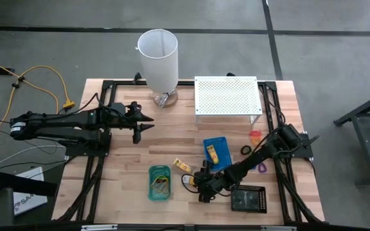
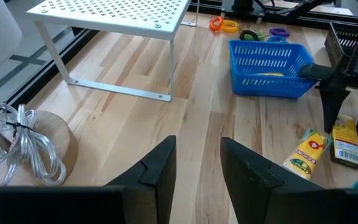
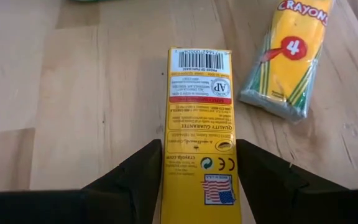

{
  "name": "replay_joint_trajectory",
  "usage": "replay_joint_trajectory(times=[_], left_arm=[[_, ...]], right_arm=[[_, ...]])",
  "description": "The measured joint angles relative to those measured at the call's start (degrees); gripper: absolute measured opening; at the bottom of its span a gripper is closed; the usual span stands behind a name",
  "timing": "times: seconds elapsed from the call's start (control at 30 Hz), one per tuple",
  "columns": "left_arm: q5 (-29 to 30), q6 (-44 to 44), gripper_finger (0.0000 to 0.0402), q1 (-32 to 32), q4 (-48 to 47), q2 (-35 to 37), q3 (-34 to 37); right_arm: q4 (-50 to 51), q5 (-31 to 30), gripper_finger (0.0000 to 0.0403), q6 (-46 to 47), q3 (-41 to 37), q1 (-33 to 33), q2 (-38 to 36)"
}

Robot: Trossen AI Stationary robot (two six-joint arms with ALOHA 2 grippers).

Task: Pick & Place Office Desk Supplies
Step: Put the bottom crayon box into the blue bin

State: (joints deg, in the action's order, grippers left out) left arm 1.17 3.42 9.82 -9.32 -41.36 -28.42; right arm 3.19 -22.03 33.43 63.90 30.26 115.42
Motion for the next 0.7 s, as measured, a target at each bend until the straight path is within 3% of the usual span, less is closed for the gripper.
replay_joint_trajectory(times=[0.23, 0.7], left_arm=[[0.0, 0.0, 0.0119, 0.0, 0.0, 0.0, 0.0], [-0.2, 0.0, 0.0119, 0.0, 0.0, 0.0, 0.0]], right_arm=[[0.0, -0.3, 0.0191, -0.1, 0.0, 0.0, 0.1], [-0.9, -0.1, 0.0150, -0.2, 0.0, 0.0, 0.2]])
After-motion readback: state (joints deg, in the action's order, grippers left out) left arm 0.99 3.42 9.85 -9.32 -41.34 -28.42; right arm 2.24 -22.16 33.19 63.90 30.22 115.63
